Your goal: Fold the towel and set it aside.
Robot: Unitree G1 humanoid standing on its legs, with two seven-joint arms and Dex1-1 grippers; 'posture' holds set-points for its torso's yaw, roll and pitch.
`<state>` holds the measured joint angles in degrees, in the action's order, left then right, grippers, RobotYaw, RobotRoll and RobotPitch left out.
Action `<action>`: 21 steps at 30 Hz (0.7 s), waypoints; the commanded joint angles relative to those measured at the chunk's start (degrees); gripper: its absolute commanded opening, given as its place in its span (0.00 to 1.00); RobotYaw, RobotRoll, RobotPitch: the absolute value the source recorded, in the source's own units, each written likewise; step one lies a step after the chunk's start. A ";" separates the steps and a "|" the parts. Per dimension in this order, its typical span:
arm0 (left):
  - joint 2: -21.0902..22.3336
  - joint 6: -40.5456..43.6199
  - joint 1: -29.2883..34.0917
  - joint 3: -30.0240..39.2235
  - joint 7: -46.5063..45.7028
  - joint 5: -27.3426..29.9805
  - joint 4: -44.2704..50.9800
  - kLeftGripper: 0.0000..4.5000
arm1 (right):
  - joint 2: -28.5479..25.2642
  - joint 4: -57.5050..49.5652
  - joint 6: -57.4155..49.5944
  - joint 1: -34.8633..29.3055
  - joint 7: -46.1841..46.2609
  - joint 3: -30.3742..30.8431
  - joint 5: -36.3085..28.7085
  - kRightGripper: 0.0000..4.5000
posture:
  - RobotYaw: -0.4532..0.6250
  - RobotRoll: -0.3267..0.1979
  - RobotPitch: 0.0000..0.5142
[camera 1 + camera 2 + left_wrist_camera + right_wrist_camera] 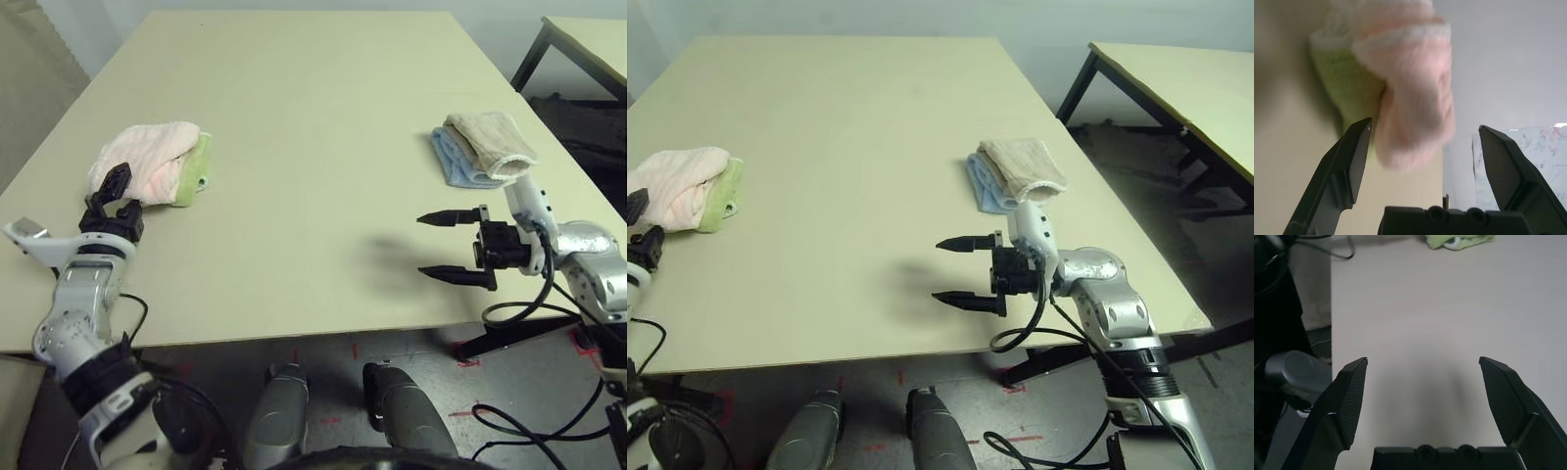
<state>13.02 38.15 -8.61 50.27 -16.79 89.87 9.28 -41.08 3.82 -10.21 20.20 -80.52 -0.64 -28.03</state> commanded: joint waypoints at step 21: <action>20.77 0.92 9.38 -29.87 19.79 -27.44 10.06 0.99 | 8.77 6.39 -12.68 10.32 40.75 -13.87 0.79 1.00 | 0.51 0.62 0.27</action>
<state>34.07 40.86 0.60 21.81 1.20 66.63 19.71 -33.03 12.18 -20.40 31.25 -44.18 -12.74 -26.59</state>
